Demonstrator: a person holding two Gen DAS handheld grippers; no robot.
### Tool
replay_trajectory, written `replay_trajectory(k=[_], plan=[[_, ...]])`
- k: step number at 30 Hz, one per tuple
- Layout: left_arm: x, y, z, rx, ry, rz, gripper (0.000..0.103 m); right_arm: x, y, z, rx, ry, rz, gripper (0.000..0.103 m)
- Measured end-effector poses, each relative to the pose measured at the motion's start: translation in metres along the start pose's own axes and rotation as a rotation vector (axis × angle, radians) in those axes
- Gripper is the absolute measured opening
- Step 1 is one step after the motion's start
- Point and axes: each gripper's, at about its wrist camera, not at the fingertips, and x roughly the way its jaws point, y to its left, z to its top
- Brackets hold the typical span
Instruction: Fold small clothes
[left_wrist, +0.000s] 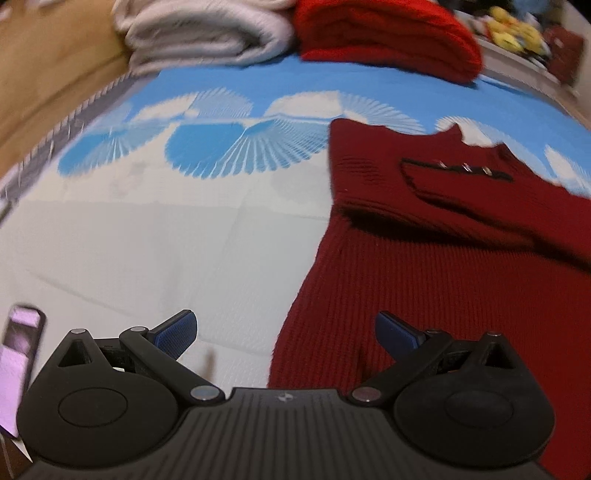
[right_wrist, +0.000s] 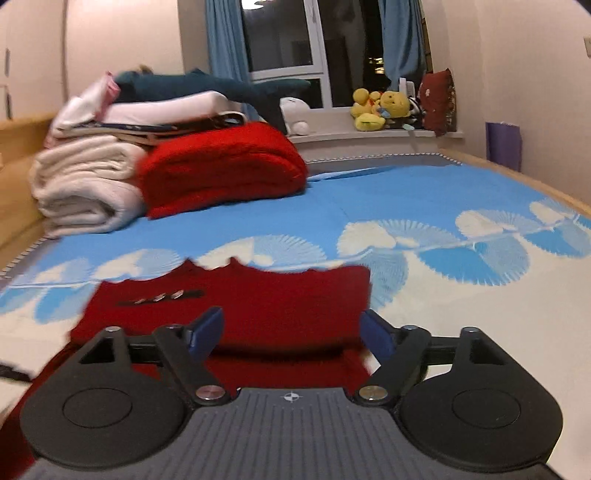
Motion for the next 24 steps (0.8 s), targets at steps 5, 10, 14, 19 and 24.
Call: replay_trajectory(k=[5, 10, 14, 19, 24], plan=[[-0.026, 0.000, -0.030, 0.062, -0.041, 0.021, 0.103, -0.045, -0.016, -0.045, -0.017, 0.091, -0.058, 0.085], [-0.065, 0.000, -0.074, 0.088, -0.091, 0.049, 0.103, -0.059, -0.015, -0.067, -0.097, 0.131, -0.097, 0.087], [-0.083, 0.000, -0.119, 0.127, -0.057, 0.060, 0.103, -0.070, -0.014, -0.077, -0.089, 0.153, -0.098, 0.087], [-0.092, 0.006, -0.146, 0.080, -0.030, 0.071, 0.103, -0.086, -0.019, -0.085, -0.014, 0.154, -0.078, 0.087], [-0.093, 0.010, -0.152, 0.081, -0.053, 0.116, 0.103, -0.088, -0.025, -0.092, 0.008, 0.174, -0.106, 0.087]])
